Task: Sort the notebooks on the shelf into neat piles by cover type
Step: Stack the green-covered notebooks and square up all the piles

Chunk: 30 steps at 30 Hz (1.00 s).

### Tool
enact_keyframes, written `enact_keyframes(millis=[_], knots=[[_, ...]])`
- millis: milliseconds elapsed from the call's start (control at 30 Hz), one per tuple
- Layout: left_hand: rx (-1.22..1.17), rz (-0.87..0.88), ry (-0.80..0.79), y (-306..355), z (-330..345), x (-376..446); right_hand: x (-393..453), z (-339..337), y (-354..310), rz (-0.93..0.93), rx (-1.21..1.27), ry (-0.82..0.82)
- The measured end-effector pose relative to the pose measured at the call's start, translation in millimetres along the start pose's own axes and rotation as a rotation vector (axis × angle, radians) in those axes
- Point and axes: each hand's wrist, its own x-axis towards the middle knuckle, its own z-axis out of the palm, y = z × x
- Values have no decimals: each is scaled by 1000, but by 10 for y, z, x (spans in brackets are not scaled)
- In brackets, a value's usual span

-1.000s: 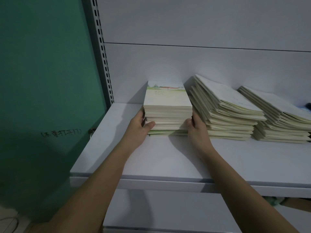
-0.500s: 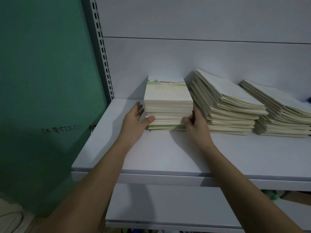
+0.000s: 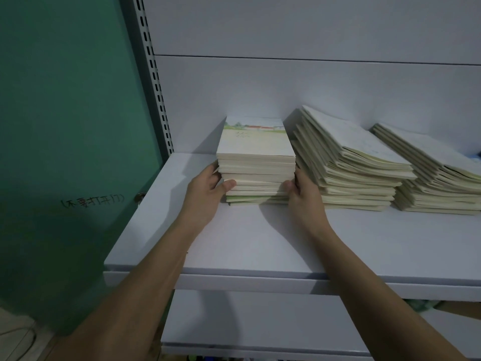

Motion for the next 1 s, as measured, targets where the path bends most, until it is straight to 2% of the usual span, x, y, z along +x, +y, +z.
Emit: enact_keyframes(millis=[267, 467, 600, 767, 867, 1000], knots=[[95, 9, -40, -17, 29, -28, -4, 1, -19, 32, -54, 3], [122, -8, -82, -18, 33, -56, -44, 9, -82, 29, -138, -58], [143, 1, -45, -28, 42, -21, -47, 0, -59, 9, -132, -79], [175, 12, 53, 5, 43, 5, -20, 52, -9, 17, -163, -5], [192, -44, 11, 39, 51, -38, -45, 55, -9, 1, -200, -2], [371, -69, -80, 40, 98, -107, -65, 38, 30, -31, -255, -47]])
